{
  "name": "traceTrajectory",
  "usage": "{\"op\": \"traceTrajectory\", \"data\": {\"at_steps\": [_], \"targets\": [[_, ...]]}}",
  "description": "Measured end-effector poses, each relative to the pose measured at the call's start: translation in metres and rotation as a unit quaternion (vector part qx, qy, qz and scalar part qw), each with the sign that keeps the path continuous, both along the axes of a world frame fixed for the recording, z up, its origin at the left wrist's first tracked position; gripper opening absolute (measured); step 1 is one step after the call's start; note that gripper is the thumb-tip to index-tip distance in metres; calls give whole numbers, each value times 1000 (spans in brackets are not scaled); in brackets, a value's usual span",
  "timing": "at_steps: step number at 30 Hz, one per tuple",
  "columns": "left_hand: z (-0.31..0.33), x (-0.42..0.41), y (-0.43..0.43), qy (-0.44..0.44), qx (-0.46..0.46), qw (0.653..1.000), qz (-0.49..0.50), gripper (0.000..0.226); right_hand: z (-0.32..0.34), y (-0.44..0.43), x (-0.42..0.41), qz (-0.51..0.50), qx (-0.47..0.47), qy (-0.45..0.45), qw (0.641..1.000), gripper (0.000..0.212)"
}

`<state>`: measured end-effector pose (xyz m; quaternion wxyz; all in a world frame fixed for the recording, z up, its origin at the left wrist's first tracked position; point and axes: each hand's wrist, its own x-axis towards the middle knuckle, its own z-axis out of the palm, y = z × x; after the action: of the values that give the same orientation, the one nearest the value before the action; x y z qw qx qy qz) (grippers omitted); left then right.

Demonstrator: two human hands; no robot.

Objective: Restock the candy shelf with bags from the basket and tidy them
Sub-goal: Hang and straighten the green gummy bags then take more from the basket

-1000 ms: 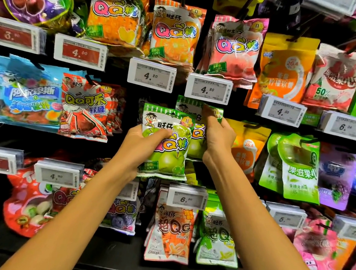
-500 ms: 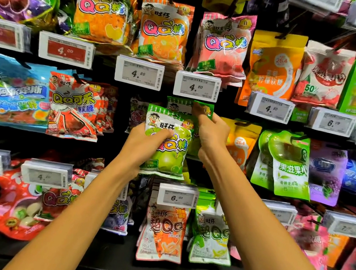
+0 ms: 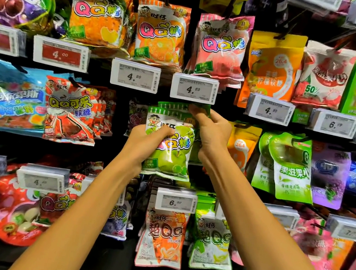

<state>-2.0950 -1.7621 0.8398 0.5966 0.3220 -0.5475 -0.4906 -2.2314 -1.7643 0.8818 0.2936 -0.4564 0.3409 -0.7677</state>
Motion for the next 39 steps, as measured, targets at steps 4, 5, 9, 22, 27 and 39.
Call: {"op": "traceTrajectory", "data": {"at_steps": [4, 5, 9, 22, 27, 39], "targets": [[7, -2, 3, -2, -16, 1000, 0, 6, 0, -3, -4, 20, 6, -26, 999, 10], [8, -1, 3, -2, -14, 1000, 3, 6, 1, -4, -4, 25, 7, -25, 999, 10], [8, 1, 2, -16, -10, 1000, 22, 8, 3, -4, -5, 40, 2, 0, 999, 10], [-5, 16, -5, -158, -55, 982, 82, 16, 9, -5, -10, 30, 30, 52, 998, 5], [-10, 16, -10, -114, -19, 991, 65, 19, 5, -16, -12, 19, 52, 52, 997, 5], [-14, 4, -11, -73, -12, 996, 56, 26, -3, -30, -8, -120, 75, 35, 989, 40]]}}
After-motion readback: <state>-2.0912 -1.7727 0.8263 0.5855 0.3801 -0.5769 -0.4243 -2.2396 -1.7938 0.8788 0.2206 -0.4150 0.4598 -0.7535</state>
